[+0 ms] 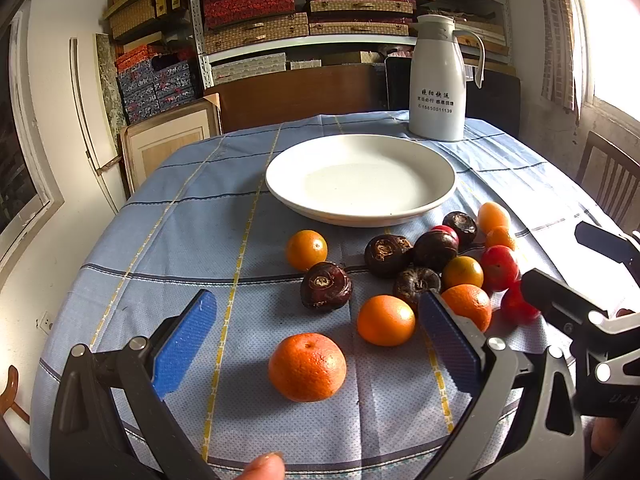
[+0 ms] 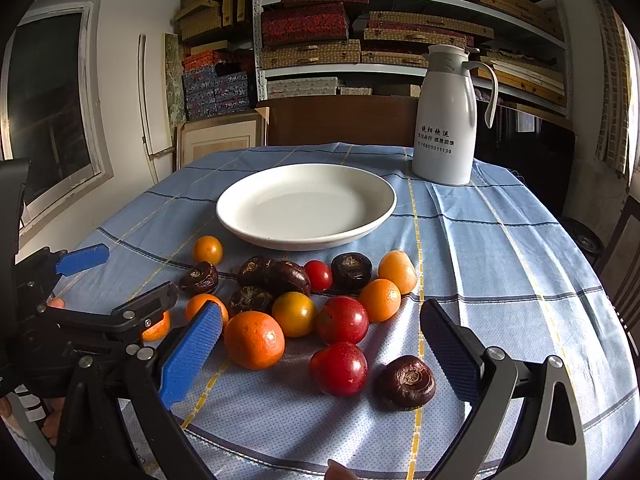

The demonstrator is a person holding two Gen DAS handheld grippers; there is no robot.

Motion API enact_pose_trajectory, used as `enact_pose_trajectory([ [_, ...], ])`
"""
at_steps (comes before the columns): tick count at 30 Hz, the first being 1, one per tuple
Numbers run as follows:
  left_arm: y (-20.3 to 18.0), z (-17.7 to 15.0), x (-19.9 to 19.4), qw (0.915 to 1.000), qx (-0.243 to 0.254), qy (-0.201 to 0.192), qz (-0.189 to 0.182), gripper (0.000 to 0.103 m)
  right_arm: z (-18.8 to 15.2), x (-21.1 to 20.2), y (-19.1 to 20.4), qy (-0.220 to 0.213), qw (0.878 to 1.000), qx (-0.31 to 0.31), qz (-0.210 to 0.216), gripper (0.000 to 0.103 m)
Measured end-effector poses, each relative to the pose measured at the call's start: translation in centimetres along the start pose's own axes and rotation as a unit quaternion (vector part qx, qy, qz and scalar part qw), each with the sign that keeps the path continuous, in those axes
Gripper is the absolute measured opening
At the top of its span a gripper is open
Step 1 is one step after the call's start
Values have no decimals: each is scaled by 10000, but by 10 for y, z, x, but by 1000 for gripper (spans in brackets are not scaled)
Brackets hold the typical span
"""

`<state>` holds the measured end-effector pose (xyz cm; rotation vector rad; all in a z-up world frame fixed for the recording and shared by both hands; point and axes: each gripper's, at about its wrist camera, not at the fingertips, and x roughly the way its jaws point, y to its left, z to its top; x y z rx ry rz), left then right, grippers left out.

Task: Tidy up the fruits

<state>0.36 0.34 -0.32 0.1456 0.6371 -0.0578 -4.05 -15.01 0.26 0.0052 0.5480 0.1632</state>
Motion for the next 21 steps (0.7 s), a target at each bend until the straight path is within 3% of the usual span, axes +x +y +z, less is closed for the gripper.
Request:
enact_pose_trajectory([
  [21, -1, -2, 2, 10000, 9, 15, -10, 99, 0, 0, 0, -6, 10000, 5, 2, 100],
])
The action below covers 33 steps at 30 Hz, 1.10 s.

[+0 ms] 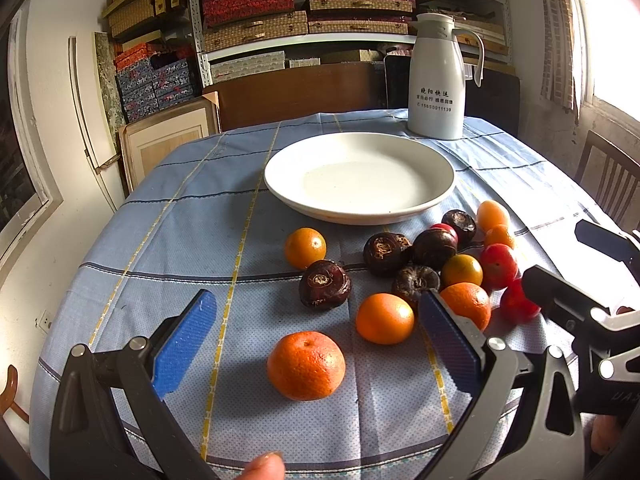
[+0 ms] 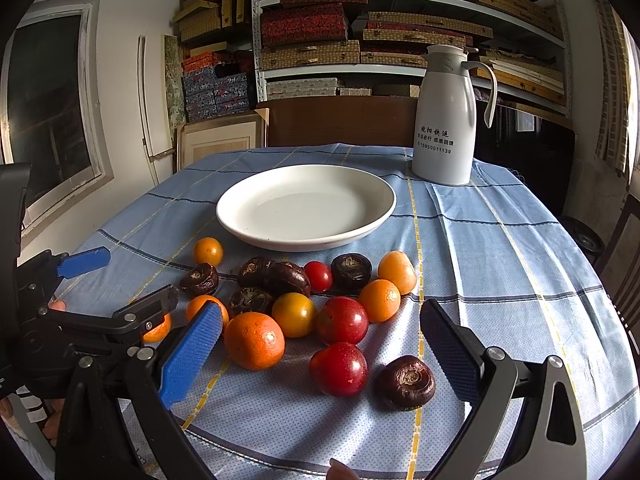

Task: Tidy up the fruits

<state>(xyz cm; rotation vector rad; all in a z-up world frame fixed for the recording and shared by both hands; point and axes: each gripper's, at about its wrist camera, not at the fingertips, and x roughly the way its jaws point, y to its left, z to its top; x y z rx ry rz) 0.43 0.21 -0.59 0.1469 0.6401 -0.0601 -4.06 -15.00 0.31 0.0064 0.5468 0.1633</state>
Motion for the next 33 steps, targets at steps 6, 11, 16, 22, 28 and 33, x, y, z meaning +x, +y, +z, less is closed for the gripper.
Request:
enact_pose_trajectory([
  [6, 0, 0, 0, 10000, -13, 1, 8, 99, 0, 0, 0, 8, 10000, 4, 3, 100],
  [11, 0, -2, 1, 10000, -28, 17, -7, 99, 0, 0, 0, 9, 10000, 5, 4, 100],
  [16, -1, -2, 1, 10000, -31, 18, -6, 99, 0, 0, -1, 9, 10000, 9, 5, 100],
  [22, -1, -2, 1, 10000, -28, 29, -12, 99, 0, 0, 0, 5, 10000, 9, 7, 100],
  [28, -1, -2, 1, 10000, -30, 34, -12, 99, 0, 0, -1, 4, 10000, 12, 7, 100],
  [33, -1, -1, 1, 10000, -25, 38, -14, 99, 0, 0, 0, 9, 10000, 5, 7, 100],
])
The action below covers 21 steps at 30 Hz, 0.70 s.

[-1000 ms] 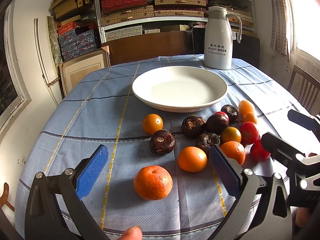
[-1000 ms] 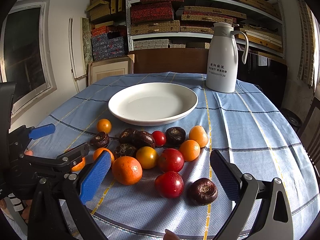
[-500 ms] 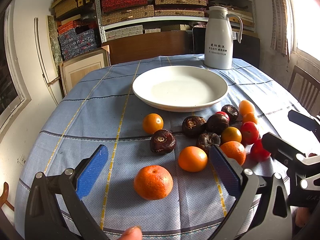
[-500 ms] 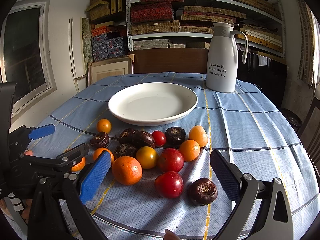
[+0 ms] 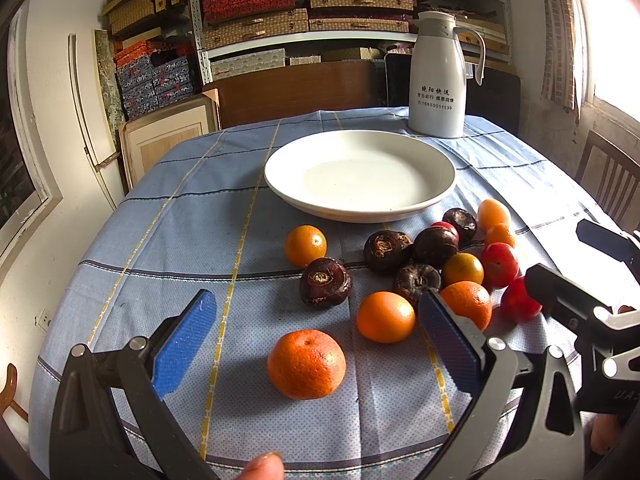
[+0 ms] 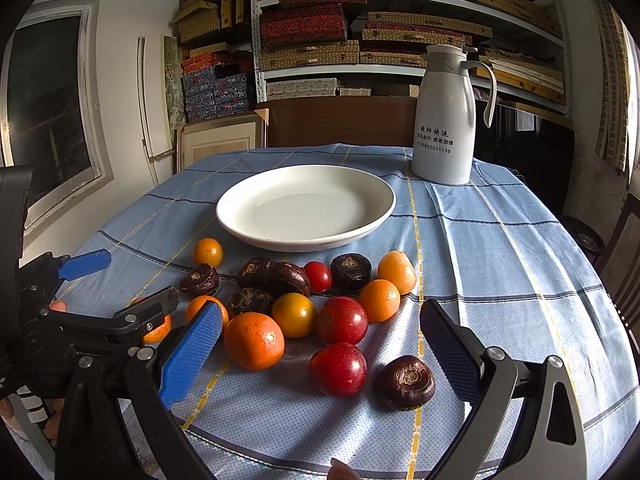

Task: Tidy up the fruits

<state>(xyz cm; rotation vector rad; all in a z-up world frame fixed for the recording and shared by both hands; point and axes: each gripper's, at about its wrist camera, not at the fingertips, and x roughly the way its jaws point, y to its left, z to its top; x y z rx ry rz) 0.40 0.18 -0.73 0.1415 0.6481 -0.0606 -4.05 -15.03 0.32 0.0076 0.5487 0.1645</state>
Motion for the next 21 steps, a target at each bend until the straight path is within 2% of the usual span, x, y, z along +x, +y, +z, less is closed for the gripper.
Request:
enact_pose_trajectory([
  [21, 0, -1, 3, 10000, 12, 65, -30, 99, 0, 1, 0, 13, 10000, 5, 2, 100],
])
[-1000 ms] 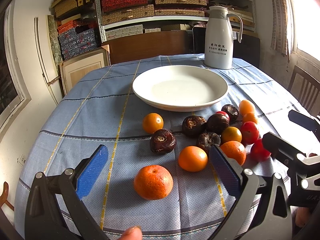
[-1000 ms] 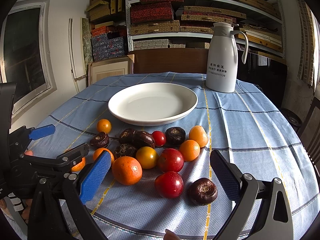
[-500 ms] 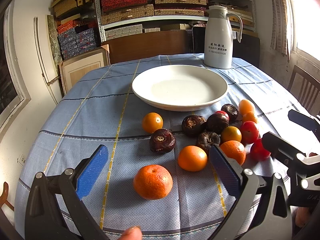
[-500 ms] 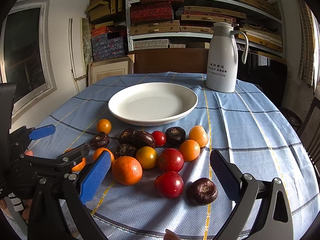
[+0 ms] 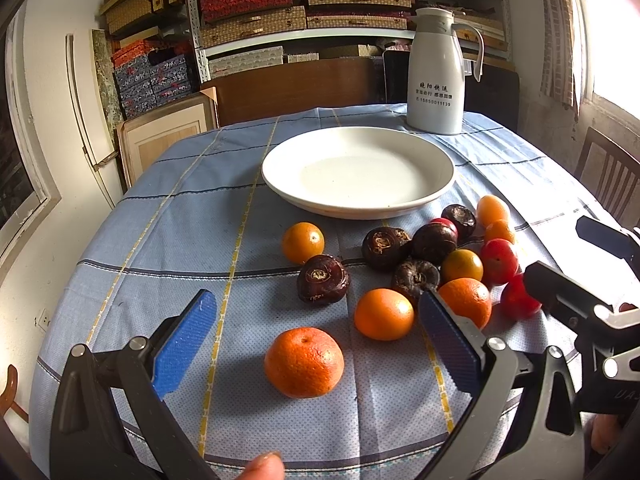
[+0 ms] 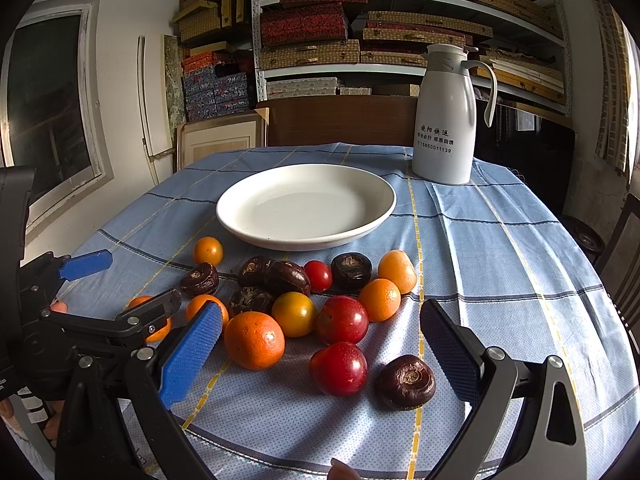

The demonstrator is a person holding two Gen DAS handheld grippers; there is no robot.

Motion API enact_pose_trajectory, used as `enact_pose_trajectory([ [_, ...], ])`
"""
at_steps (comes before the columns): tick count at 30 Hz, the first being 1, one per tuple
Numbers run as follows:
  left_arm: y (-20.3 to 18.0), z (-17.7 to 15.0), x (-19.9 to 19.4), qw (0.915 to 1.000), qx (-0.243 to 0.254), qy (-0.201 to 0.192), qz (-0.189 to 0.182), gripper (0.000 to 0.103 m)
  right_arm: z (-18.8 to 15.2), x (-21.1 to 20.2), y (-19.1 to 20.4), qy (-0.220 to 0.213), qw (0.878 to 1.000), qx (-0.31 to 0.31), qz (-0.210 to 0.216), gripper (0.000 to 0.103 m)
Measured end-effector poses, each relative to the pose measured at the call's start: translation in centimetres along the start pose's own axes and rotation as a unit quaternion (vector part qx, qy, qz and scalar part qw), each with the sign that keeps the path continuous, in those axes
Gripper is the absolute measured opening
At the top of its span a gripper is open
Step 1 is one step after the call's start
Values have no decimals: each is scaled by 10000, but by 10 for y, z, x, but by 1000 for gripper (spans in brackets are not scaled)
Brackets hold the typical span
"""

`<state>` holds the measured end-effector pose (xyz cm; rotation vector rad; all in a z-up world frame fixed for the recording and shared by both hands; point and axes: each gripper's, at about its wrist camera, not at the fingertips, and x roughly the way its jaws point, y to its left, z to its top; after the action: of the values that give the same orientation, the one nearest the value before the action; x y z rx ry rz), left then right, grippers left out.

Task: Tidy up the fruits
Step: 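Grasp the large orange with the left tool while the right tool grasps a dark brown fruit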

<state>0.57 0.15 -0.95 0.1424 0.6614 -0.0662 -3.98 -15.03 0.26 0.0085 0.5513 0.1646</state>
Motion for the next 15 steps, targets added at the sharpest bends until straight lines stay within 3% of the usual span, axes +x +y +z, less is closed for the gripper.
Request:
enact_pose_trajectory([
  [4, -1, -5, 8, 9995, 67, 296, -3, 99, -2, 6, 0, 250, 9997, -29, -43, 100],
  [7, 3, -17, 17, 9961, 115, 828, -287, 99, -11, 15, -8, 851, 9962, -30, 160, 100],
  [12, 12, -25, 19, 9923, 160, 1130, -488, 99, -29, 26, -21, 1639, 9861, -183, 210, 100],
  [15, 18, -28, 33, 9840, 49, 1631, -714, 99, -37, 35, -28, 1995, 9795, -242, 157, 100],
])
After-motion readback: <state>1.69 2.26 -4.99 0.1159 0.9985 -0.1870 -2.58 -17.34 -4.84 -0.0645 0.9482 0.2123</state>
